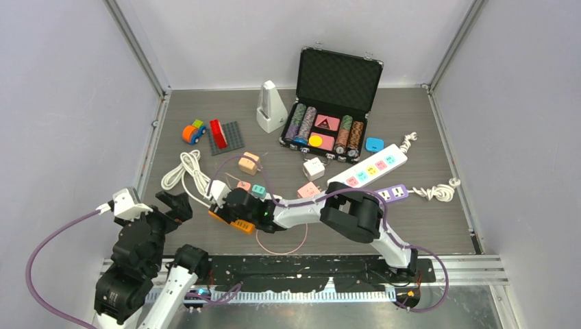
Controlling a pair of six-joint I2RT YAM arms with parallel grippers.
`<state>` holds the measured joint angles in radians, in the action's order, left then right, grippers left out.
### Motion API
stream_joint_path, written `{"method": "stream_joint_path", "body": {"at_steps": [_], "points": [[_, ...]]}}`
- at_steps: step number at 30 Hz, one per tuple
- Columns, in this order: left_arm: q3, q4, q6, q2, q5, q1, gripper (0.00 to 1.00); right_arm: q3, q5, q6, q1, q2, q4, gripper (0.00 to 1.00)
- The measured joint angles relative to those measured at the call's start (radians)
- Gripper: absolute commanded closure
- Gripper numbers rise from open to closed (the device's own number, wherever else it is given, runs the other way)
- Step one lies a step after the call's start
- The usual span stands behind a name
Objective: Insert the plug
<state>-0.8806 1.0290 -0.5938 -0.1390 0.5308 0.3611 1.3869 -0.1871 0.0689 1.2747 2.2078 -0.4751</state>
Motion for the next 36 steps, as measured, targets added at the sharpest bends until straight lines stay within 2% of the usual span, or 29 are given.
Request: {"method": "stream_joint_path", "body": {"at_steps": [1, 3, 5, 8, 12, 17, 26, 28, 33, 36], "points": [[0.000, 0.000, 0.000, 0.000, 0.000, 0.000, 0.01, 0.013, 0.003, -0.003, 0.000, -0.007, 0.071, 0.34], [0.000, 0.000, 0.000, 0.000, 0.000, 0.000, 0.01, 0.034, -0.002, -0.018, 0.002, -0.008, 0.126, 0.23], [0.000, 0.000, 0.000, 0.000, 0.004, 0.000, 0.01, 0.066, 0.001, -0.024, -0.002, -0.013, 0.195, 0.17], [-0.010, 0.000, 0.003, 0.000, 0.013, 0.000, 0.01, 0.098, 0.014, -0.036, -0.006, -0.019, 0.274, 0.12], [-0.043, 0.000, 0.011, 0.003, 0.029, 0.000, 0.01, 0.153, 0.050, -0.047, -0.006, -0.024, 0.400, 0.12], [-0.053, 0.000, 0.024, 0.016, 0.044, 0.000, 0.01, 0.209, 0.071, -0.049, -0.007, -0.024, 0.523, 0.18], [-0.053, 0.001, 0.026, 0.018, 0.045, 0.000, 0.01, 0.218, 0.076, -0.096, -0.007, -0.025, 0.575, 0.33], [-0.053, 0.001, 0.026, 0.018, 0.045, 0.000, 0.01, 0.220, 0.070, -0.111, -0.007, -0.026, 0.575, 0.33], [-0.053, 0.001, 0.026, 0.018, 0.045, 0.000, 0.01, 0.222, 0.062, -0.137, -0.007, -0.038, 0.574, 0.18], [-0.053, 0.001, 0.026, 0.018, 0.045, 0.000, 0.01, 0.224, 0.063, -0.137, -0.007, -0.049, 0.570, 0.15]]}}
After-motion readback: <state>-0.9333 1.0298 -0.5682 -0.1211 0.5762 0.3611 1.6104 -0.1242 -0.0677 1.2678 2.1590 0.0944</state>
